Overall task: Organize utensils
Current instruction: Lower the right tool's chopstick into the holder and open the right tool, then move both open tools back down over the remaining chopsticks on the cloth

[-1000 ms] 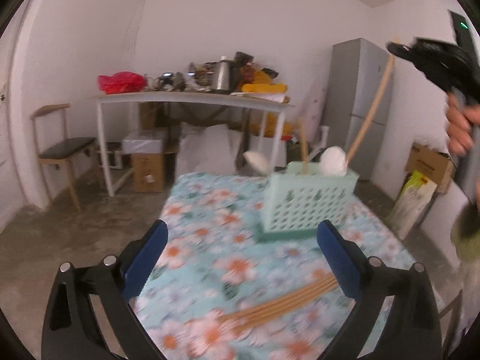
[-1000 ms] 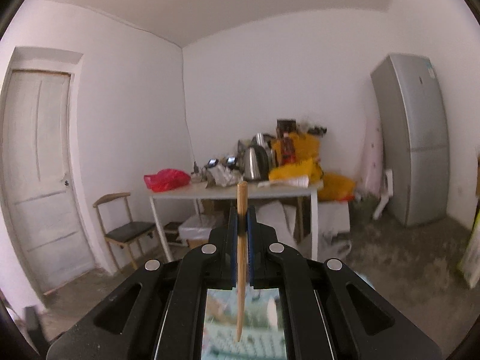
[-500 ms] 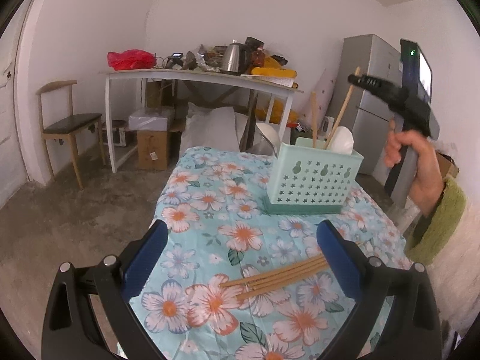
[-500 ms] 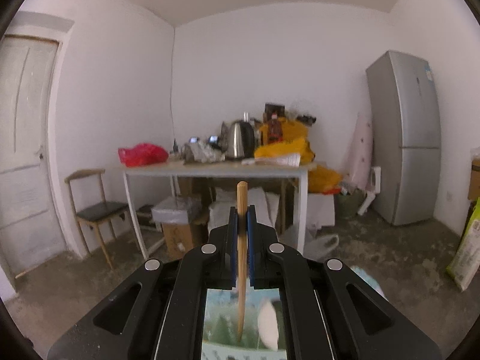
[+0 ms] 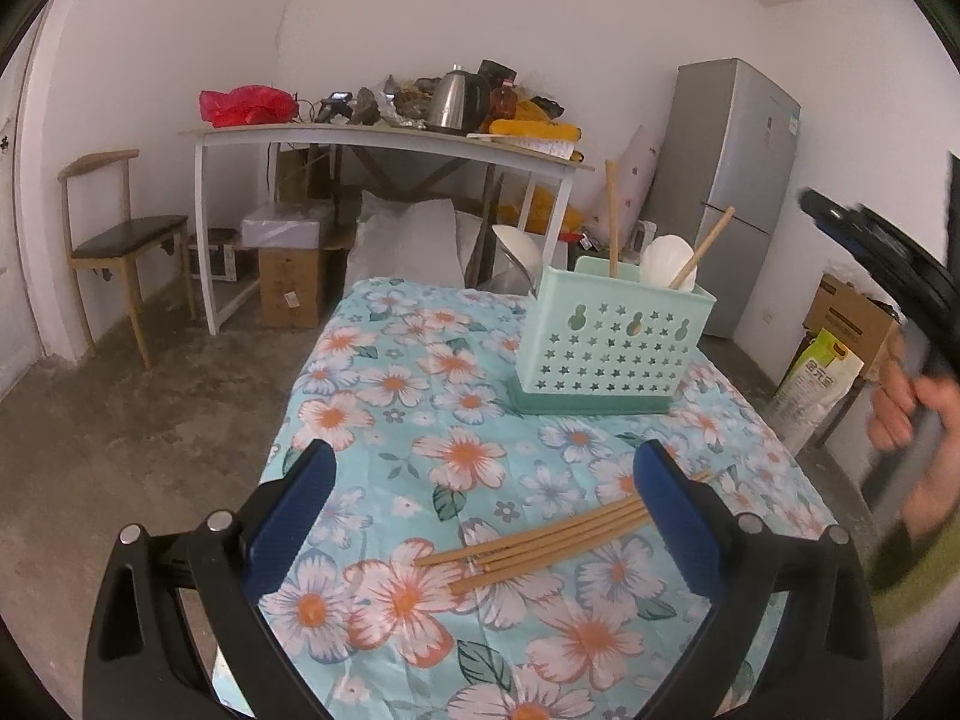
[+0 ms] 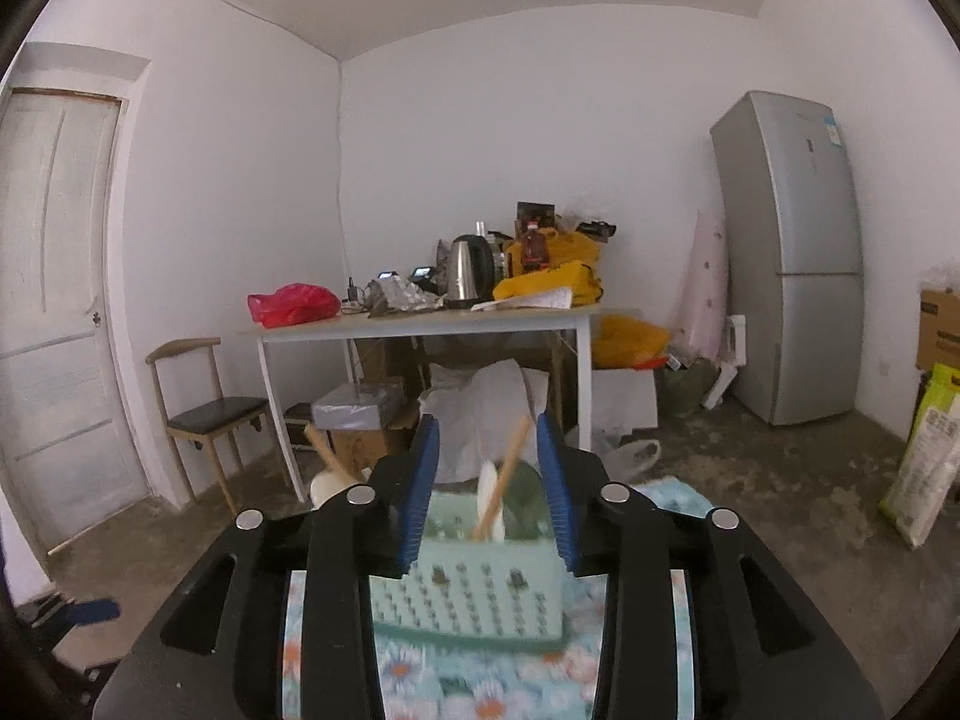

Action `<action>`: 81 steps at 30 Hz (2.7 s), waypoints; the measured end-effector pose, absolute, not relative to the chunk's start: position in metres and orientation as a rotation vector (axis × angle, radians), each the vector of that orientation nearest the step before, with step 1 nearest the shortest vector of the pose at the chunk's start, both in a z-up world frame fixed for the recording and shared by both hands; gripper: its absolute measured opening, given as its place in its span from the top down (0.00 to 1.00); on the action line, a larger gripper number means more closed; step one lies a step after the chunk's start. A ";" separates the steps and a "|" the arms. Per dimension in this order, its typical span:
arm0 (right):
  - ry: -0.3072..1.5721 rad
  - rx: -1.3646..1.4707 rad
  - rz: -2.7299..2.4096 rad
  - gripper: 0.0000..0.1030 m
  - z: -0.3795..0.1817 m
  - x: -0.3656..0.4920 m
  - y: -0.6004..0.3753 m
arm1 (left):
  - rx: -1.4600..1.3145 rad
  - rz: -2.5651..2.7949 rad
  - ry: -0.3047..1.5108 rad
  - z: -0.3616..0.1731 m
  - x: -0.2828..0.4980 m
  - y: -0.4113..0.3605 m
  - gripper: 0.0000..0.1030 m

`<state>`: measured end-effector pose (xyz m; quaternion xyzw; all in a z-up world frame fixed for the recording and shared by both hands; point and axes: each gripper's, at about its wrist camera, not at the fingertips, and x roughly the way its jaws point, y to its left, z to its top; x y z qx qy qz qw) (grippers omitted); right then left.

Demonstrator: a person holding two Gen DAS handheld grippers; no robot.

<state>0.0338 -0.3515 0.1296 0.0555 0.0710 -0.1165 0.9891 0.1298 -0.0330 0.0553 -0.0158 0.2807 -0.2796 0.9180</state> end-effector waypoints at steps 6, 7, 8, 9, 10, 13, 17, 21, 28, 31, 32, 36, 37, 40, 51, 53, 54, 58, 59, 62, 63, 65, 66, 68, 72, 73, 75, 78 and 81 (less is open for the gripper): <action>0.355 0.151 -0.247 0.47 0.091 0.011 -0.353 | -0.033 -0.605 0.617 0.048 0.128 -0.041 0.05; 0.424 0.172 -0.242 0.44 0.080 0.011 -0.354 | -0.027 -0.610 0.635 0.045 0.128 -0.044 0.05; 0.464 0.182 -0.244 0.42 0.073 0.012 -0.355 | -0.015 -0.608 0.655 0.041 0.128 -0.047 0.05; 0.538 0.190 -0.254 0.41 0.058 0.011 -0.354 | 0.002 -0.606 0.677 0.036 0.127 -0.051 0.05; 0.597 0.186 -0.268 0.40 0.047 0.012 -0.353 | 0.026 -0.604 0.707 0.029 0.127 -0.055 0.05; 0.726 0.172 -0.296 0.35 0.017 0.009 -0.345 | 0.106 -0.577 0.788 0.008 0.127 -0.066 0.05; 0.841 0.170 -0.318 0.27 -0.013 0.005 -0.334 | 0.226 -0.515 0.918 -0.028 0.132 -0.076 0.05; 0.911 0.166 -0.351 0.22 -0.032 0.005 -0.331 | 0.217 -0.512 0.988 -0.049 0.138 -0.071 0.05; 0.965 0.207 -0.392 0.08 -0.053 0.005 -0.333 | 0.243 -0.520 0.991 -0.054 0.138 -0.068 0.05; 0.966 0.226 -0.385 0.08 -0.054 0.004 -0.335 | 0.240 -0.538 1.003 -0.054 0.138 -0.068 0.05; 0.967 0.234 -0.381 0.08 -0.055 0.004 -0.337 | 0.238 -0.542 1.007 -0.052 0.140 -0.069 0.05; 0.966 0.250 -0.368 0.08 -0.057 0.004 -0.339 | 0.235 -0.555 1.011 -0.051 0.142 -0.069 0.05; 0.965 0.251 -0.367 0.08 -0.057 0.005 -0.339 | 0.239 -0.554 1.011 -0.051 0.142 -0.070 0.05; 0.965 0.252 -0.368 0.08 -0.058 0.005 -0.340 | 0.247 -0.547 1.012 -0.051 0.141 -0.070 0.05; 0.946 0.251 -0.372 0.08 -0.058 0.003 -0.339 | 0.265 -0.536 1.014 -0.051 0.140 -0.073 0.05; 0.945 0.253 -0.373 0.08 -0.058 0.003 -0.339 | 0.272 -0.530 1.006 -0.051 0.139 -0.074 0.05; 0.945 0.252 -0.374 0.08 -0.058 0.003 -0.339 | 0.277 -0.527 1.003 -0.052 0.139 -0.075 0.05; 0.947 0.254 -0.374 0.08 -0.058 0.003 -0.339 | 0.297 -0.520 0.981 -0.053 0.136 -0.077 0.05; 0.947 0.251 -0.374 0.08 -0.058 0.003 -0.339 | 0.300 -0.520 0.976 -0.053 0.135 -0.077 0.05; 0.944 0.252 -0.373 0.08 -0.058 0.003 -0.339 | 0.312 -0.516 0.971 -0.054 0.134 -0.078 0.04; 0.943 0.253 -0.373 0.08 -0.058 0.003 -0.339 | 0.311 -0.517 0.973 -0.054 0.135 -0.077 0.04; 0.942 0.252 -0.374 0.08 -0.059 0.003 -0.339 | 0.304 -0.521 0.981 -0.054 0.136 -0.077 0.04; 0.935 0.252 -0.374 0.08 -0.059 0.002 -0.339 | 0.301 -0.524 0.985 -0.054 0.137 -0.077 0.04; 0.925 0.256 -0.374 0.08 -0.059 0.002 -0.340 | 0.296 -0.530 0.989 -0.055 0.138 -0.076 0.04; 0.916 0.262 -0.365 0.08 -0.059 0.001 -0.341 | 0.289 -0.541 0.992 -0.055 0.139 -0.075 0.04; 0.916 0.263 -0.362 0.08 -0.059 0.001 -0.341 | 0.287 -0.545 0.991 -0.055 0.139 -0.075 0.04; 0.919 0.270 -0.354 0.08 -0.058 0.001 -0.343 | 0.281 -0.549 0.990 -0.055 0.139 -0.074 0.04; 0.920 0.272 -0.343 0.08 -0.058 0.001 -0.344 | 0.275 -0.557 0.990 -0.052 0.139 -0.073 0.04; 0.909 0.290 -0.328 0.08 -0.054 -0.002 -0.344 | 0.273 -0.572 0.962 -0.042 0.138 -0.072 0.05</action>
